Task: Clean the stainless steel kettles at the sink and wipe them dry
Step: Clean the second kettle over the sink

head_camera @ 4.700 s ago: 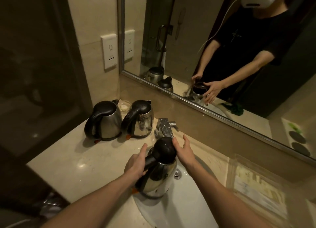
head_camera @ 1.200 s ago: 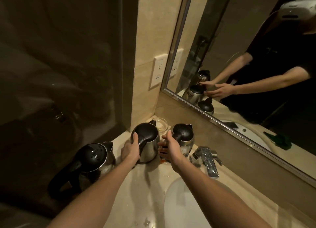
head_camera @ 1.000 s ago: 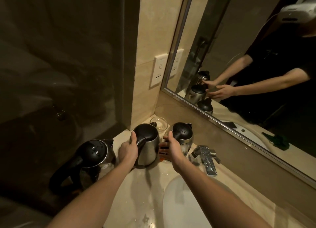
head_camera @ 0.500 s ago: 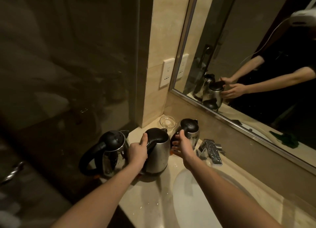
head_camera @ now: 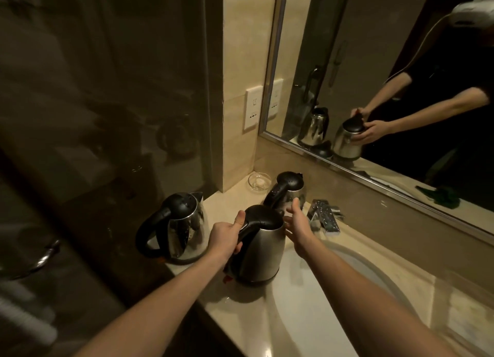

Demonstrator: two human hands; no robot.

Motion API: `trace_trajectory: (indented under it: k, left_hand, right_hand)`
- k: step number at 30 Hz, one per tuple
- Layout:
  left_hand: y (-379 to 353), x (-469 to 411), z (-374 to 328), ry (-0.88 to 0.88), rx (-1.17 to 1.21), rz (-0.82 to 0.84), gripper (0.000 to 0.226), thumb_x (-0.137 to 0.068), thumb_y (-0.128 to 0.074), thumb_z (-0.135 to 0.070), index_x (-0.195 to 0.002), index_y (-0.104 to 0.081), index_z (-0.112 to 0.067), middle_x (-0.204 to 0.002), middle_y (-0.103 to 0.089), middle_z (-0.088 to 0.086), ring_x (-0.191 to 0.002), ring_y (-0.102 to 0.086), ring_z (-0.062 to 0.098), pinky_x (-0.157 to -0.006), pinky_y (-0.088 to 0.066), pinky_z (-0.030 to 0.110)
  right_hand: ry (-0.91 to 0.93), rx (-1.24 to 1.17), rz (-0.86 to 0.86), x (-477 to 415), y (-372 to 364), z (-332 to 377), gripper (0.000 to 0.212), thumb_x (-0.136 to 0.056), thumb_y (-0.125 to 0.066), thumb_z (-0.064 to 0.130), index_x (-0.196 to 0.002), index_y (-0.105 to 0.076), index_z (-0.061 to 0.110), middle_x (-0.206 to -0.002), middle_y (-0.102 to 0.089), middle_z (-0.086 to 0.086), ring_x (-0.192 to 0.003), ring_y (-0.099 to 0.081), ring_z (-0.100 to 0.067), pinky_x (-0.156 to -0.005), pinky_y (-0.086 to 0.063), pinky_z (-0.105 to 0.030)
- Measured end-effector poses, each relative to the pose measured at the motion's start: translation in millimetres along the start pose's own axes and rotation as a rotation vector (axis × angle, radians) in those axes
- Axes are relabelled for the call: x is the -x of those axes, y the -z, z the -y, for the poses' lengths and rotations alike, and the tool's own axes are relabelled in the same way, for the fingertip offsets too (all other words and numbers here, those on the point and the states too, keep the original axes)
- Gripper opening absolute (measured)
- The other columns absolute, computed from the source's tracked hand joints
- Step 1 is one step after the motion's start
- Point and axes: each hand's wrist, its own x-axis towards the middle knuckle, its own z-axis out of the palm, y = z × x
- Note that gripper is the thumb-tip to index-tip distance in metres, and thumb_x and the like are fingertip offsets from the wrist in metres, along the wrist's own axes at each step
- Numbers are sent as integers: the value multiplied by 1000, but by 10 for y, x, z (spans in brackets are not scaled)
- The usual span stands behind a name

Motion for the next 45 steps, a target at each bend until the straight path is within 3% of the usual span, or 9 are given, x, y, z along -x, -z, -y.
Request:
trace_trajectory:
  k: [2, 6, 18, 27, 29, 31, 34, 39, 45]
  left_hand:
    - [-83, 63, -24, -14, 10, 48, 61, -90, -50, -64, -60, -52, -11, -47, -51, 2, -36, -51, 9, -51, -44, 25]
    - [-284, 177, -61, -30, 16, 137, 58, -92, -51, -60, -63, -53, -10, -53, -51, 4, -40, -51, 10, -52, -44, 24]
    - [-822, 296, -55, 0, -9, 349, 55, -95, -52, -57, -66, -60, -11, -55, -56, 0, -47, -53, 10, -55, -44, 25]
    - [-1103, 357, -6, 152, -46, 474, 74, -92, -27, -75, -59, -53, -15, -52, -54, 2, -44, -53, 12, -57, -45, 25]
    - [-1169, 333, 35, 210, -28, 515, 81, -87, -24, -82, -70, -61, -12, -61, -58, 8, -51, -56, 17, -59, -47, 27]
    - [-1240, 298, 75, 254, -43, 533, 92, -84, -22, -86, -102, -69, -9, -72, -60, 12, -55, -57, 19, -59, -48, 27]
    - [-1344, 273, 84, 276, -119, 500, 99, -84, -19, -87, -137, -57, -12, -70, -63, 7, -51, -57, 15, -52, -49, 24]
    - [-1515, 235, 61, 285, -178, 410, 89, -86, -16, -84, -135, -57, -22, -84, -62, 4, -65, -58, 16, -48, -44, 23]
    - [-1666, 10, 118, 333, -198, 391, 101, -85, -15, -86, -131, -62, -8, -63, -55, 4, -49, -49, 16, -48, -40, 25]
  right_hand:
    - [-30, -39, -39, 33, 113, -7, 69, -96, -27, 61, -145, -37, 14, -146, -42, -13, -135, -36, -29, -114, -24, -46]
    - [-55, -148, -112, 88, 386, -47, 71, -93, -31, 64, -139, -45, 12, -126, -59, -11, -119, -52, -26, -108, -32, -42]
    - [-30, -155, -318, 282, 1054, -232, 69, -97, -25, 59, -148, -30, 13, -142, -45, -18, -129, -42, -33, -111, -29, -46]
    - [-37, -116, -443, 234, 1313, -355, 77, -93, -24, 65, -149, -27, 11, -151, -35, -13, -138, -30, -32, -115, -21, -52]
    - [-56, -125, -453, 225, 1345, -407, 80, -91, -24, 68, -149, -26, 13, -151, -34, -11, -138, -30, -32, -114, -20, -53]
    - [-72, -123, -454, 214, 1374, -462, 82, -90, -25, 70, -149, -26, 13, -151, -34, -10, -138, -30, -31, -114, -20, -52]
    - [-84, -124, -459, 183, 1405, -525, 81, -90, -26, 70, -150, -25, 15, -152, -32, -10, -139, -29, -31, -114, -20, -51]
    - [-68, -63, -482, 29, 1466, -557, 75, -92, -25, 66, -149, -25, 16, -153, -31, -9, -139, -28, -31, -114, -20, -50]
    - [-53, 36, -459, -246, 1588, -558, 69, -95, -23, 61, -145, -35, 15, -150, -37, -9, -137, -33, -29, -114, -23, -50]
